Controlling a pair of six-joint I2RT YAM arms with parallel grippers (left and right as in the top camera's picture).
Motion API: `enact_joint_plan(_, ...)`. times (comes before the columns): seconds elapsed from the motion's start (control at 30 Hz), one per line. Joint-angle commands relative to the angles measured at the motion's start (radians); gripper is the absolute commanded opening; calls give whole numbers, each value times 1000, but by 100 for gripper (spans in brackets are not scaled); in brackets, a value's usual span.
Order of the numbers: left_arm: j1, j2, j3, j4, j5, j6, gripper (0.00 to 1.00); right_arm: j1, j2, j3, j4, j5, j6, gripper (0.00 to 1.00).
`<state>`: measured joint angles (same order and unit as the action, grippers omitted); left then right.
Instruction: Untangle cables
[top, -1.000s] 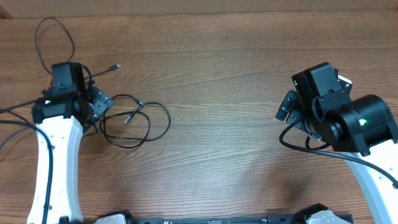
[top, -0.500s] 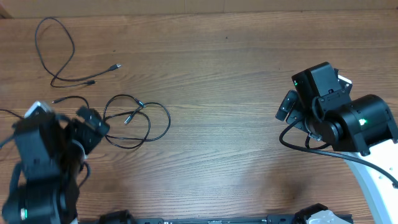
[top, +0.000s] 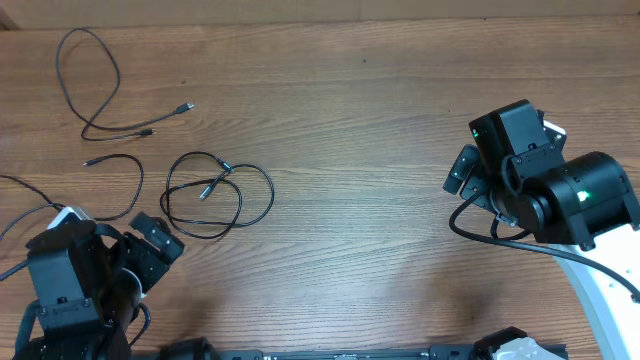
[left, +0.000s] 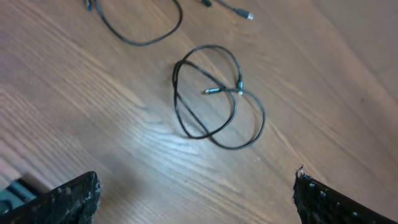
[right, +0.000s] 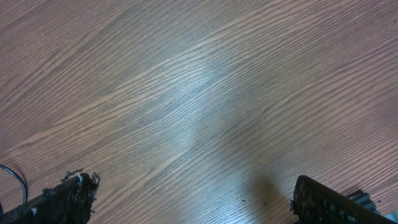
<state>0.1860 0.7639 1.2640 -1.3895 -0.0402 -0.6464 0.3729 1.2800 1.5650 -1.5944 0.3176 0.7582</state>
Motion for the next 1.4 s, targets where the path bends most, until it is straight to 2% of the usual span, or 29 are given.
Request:
enact_joint_plan(0.0, 5, 1, 12, -10, 5, 19, 99, -2, -26, 0, 3, 2, 0, 100)
enact_joint_plan(0.33, 5, 1, 12, -10, 5, 19, 100, -16, -214, 0, 3, 2, 0, 100)
enact_joint_plan(0.63, 5, 1, 12, -10, 5, 19, 100, -224, -400, 0, 2, 2, 0, 100)
enact_joint_plan(0.87, 5, 1, 12, -10, 5, 19, 100, -278, -560, -18, 23, 13, -2, 100)
enact_joint_plan(1.27, 5, 1, 12, -10, 5, 19, 100, -399, -897, -432, 318, -69, -7, 100)
enact_joint_plan(1.37, 5, 1, 12, -10, 5, 19, 100, -438, -971, -600, 515, -168, -12, 100)
